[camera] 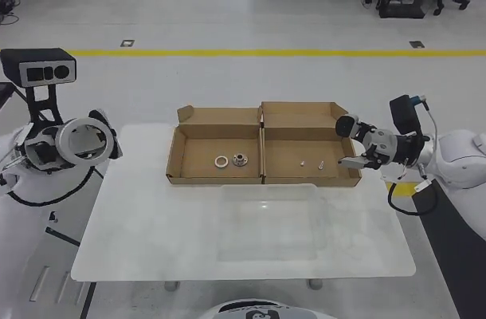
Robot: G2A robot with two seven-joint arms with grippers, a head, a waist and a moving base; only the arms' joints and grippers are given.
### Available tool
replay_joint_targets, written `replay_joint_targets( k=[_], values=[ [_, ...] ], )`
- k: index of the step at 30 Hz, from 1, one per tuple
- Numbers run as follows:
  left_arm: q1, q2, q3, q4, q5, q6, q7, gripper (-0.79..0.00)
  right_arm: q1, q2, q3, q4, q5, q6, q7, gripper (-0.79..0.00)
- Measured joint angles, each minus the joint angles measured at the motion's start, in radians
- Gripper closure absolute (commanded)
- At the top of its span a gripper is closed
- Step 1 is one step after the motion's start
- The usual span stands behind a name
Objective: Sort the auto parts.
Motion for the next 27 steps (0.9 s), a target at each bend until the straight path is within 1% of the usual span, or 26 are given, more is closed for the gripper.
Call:
replay_joint_targets(
  k=[6,10,14,19,27],
  values=[
    [0.037,-0.017,-0.063,-0.007,-0.011,0.025,-0.025,0.0,0.0,0.0,0.0,0.0,0.0,0.0,0.0,-0.785],
    [0.036,-0.027,-0.091,0.001,0.058,0.052,-0.052,0.0,0.0,0.0,0.0,0.0,0.0,0.0,0.0,-0.785],
    [0.033,-0.032,-0.1,0.014,0.178,0.065,-0.065,0.0,0.0,0.0,0.0,0.0,0.0,0.0,0.0,-0.785],
    [0.031,-0.036,-0.099,0.04,0.301,0.057,-0.057,0.0,0.0,0.0,0.0,0.0,0.0,0.0,0.0,-0.785],
    [0.026,-0.04,-0.103,0.059,0.373,0.047,-0.042,0.0,0.0,0.0,0.0,0.0,0.0,0.0,0.0,-0.785]
  ],
)
